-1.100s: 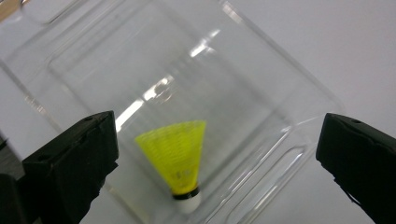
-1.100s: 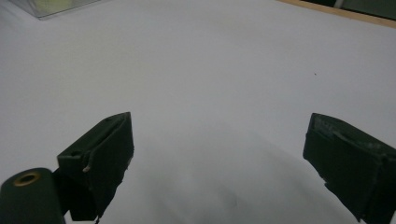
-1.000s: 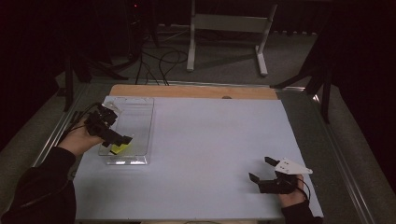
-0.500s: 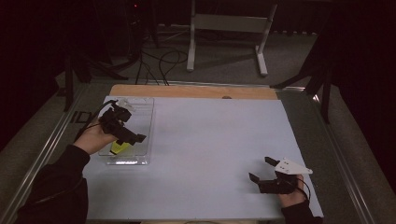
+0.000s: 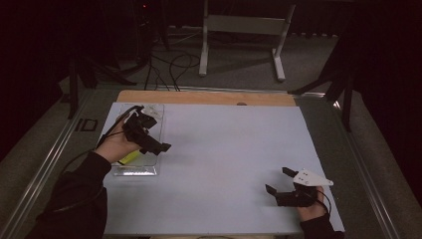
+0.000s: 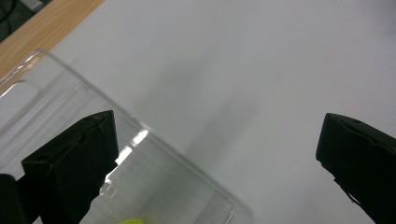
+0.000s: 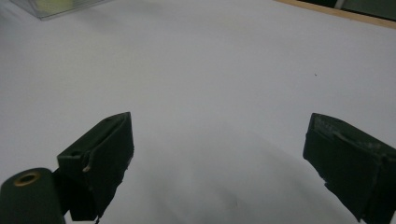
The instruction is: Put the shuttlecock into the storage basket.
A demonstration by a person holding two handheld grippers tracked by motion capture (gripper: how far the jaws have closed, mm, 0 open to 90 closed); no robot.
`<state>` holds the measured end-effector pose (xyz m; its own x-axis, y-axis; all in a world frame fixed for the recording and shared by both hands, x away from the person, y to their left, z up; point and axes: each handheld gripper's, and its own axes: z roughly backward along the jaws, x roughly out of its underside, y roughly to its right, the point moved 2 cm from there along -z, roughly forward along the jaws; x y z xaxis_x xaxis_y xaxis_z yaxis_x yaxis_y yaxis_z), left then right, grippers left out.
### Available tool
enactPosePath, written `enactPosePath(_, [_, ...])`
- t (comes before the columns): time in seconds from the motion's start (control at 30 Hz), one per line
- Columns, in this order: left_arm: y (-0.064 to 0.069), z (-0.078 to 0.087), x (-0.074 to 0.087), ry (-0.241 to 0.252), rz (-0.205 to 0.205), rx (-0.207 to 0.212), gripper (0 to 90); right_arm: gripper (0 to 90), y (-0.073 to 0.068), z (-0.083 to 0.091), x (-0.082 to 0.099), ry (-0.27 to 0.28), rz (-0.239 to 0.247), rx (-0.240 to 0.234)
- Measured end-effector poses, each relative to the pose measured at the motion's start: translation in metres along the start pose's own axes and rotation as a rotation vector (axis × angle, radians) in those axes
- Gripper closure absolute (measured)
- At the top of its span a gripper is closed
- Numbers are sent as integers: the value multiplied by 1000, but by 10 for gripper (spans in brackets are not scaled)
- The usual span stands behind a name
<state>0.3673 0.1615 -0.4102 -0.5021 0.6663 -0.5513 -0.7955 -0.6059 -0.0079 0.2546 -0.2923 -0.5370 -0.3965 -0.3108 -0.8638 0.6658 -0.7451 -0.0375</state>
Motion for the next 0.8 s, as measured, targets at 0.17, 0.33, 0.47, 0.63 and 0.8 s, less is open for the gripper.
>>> enactPosePath(0.17, [12, -7, -9, 18, -39, 44, 0, 88, 0, 0, 0, 2, 2, -1])
enactPosePath(0.33, [25, -18, -19, 15, -61, 82, 1, 88, 0, 0, 0, 2, 2, -1])
enactPosePath(0.47, [33, -26, -26, 28, -66, 109, 0, 88, 0, 0, 0, 2, -1, -3])
enactPosePath(0.63, [43, -37, -32, 45, -79, 127, 1, 88, 0, 0, 0, 4, 1, -4])
enactPosePath(0.8, [51, -49, -34, 51, -85, 162, 1, 88, 0, 1, 0, 5, 0, -5])
